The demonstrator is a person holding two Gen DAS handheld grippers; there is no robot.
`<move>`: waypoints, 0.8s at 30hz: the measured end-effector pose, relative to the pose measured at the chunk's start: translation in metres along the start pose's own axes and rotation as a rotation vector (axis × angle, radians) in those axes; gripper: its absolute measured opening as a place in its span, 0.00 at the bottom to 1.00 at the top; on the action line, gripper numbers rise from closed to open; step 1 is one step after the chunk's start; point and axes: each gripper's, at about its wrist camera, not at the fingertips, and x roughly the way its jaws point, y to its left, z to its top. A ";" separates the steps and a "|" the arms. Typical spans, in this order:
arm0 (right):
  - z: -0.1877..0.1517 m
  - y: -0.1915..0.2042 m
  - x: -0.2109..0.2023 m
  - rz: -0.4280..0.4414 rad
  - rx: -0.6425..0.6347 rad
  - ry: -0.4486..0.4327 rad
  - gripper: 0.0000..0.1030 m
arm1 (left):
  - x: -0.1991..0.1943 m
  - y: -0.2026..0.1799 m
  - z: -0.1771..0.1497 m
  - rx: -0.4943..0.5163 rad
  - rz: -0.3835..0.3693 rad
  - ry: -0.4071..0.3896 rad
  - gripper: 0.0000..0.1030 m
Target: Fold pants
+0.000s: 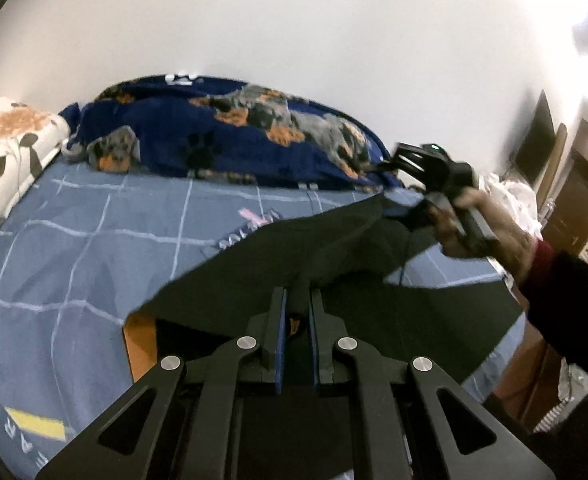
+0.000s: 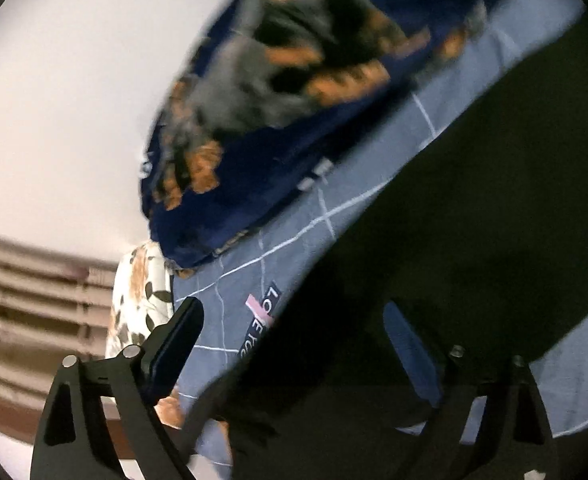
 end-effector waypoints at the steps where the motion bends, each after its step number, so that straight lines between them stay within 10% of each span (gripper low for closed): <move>1: 0.003 -0.004 0.008 -0.007 0.020 0.016 0.66 | 0.000 -0.001 -0.002 0.009 0.013 0.009 0.10; 3: 0.003 -0.010 0.014 -0.047 0.040 0.020 0.12 | 0.003 0.002 -0.004 0.003 0.023 0.030 0.10; 4: 0.000 -0.013 0.013 -0.052 0.051 0.013 0.09 | 0.003 0.004 -0.005 0.004 0.034 0.037 0.10; 15: -0.151 -0.040 -0.090 -0.072 -0.096 -0.074 0.06 | -0.018 0.026 -0.029 0.035 0.104 0.156 0.10; 24: -0.241 -0.094 -0.090 -0.124 -0.008 -0.011 0.05 | -0.025 0.034 -0.071 0.032 0.140 0.259 0.12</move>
